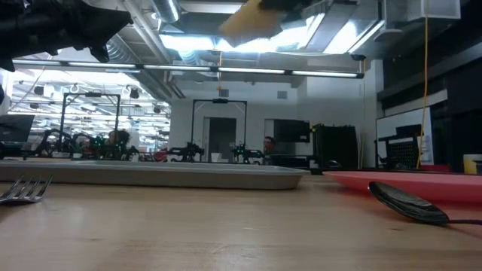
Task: Pick and place plate/cup/fork/spoon on tray
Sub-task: Put the yellow cup on the gray tray
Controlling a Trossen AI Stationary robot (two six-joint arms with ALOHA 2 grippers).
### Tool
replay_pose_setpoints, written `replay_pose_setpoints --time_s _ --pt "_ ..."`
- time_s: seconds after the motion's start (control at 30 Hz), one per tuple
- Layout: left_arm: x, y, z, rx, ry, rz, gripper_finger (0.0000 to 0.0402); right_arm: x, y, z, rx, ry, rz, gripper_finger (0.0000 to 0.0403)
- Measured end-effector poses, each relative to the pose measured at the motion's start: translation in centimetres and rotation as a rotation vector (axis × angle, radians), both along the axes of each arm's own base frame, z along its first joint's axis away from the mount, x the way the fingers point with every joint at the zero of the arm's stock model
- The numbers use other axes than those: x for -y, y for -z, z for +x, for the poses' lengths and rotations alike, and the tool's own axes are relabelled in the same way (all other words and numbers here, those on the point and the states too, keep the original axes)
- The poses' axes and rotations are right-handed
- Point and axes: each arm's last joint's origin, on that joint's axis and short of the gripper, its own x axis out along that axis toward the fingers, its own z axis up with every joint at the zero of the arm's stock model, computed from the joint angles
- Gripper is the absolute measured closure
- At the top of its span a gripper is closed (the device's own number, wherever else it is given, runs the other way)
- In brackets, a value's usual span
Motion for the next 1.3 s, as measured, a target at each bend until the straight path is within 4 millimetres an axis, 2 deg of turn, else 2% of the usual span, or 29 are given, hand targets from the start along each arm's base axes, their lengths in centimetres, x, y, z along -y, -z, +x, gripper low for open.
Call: replay_pose_setpoints --time_s 0.1,0.27,0.37,0.47,0.67,0.9,1.1,1.3 --pt "0.0 0.0 0.0 0.0 0.0 0.0 0.0401 1.8 2.3 3.2 -0.185 0.012 0.026 0.0399" --pt "0.0 0.0 0.0 0.0 0.0 0.0 0.0401 4.8 8.6 6.9 -0.541 0.004 0.075 0.0399" --pt "0.0 0.0 0.0 0.0 0.0 0.0 0.0401 5.8 11.9 7.8 -0.654 0.013 0.098 0.0399" --pt "0.0 0.0 0.0 0.0 0.0 0.0 0.0401 6.4 14.1 8.1 -0.739 0.075 0.059 0.0399" --pt "0.0 0.0 0.0 0.0 0.0 0.0 0.0401 6.7 14.8 7.7 -0.794 0.096 0.055 0.0399" --pt "0.0 0.0 0.0 -0.001 0.0 0.0 0.0401 6.6 14.8 7.7 -0.788 0.089 0.103 0.0361" --pt "0.0 0.0 0.0 -0.001 0.0 0.0 0.0401 6.3 14.9 7.5 -0.808 0.063 0.137 0.0354" --pt "0.0 0.0 0.0 -0.001 0.0 0.0 0.0401 6.5 14.3 7.4 -0.827 0.124 0.073 0.0352"
